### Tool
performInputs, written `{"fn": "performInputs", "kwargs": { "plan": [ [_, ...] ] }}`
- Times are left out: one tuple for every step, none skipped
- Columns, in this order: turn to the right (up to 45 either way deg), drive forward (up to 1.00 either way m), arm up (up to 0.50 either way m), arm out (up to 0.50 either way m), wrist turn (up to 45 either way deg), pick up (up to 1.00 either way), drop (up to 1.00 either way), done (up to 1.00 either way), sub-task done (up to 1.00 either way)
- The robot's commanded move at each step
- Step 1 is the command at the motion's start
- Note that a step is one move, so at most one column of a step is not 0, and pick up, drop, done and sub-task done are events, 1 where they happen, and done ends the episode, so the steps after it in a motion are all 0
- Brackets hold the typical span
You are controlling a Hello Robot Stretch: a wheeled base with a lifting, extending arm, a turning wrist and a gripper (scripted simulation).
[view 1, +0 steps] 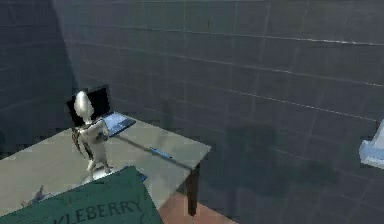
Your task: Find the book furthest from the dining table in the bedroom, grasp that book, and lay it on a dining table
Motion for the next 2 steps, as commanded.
{"fn": "performInputs", "kwargs": {
  "plan": [
    [45.0,0.0,0.0,0.0,0.0,0.0,0.0,0.0,0.0],
    [45.0,0.0,0.0,0.0,0.0,0.0,0.0,0.0,0.0]
  ]
}}
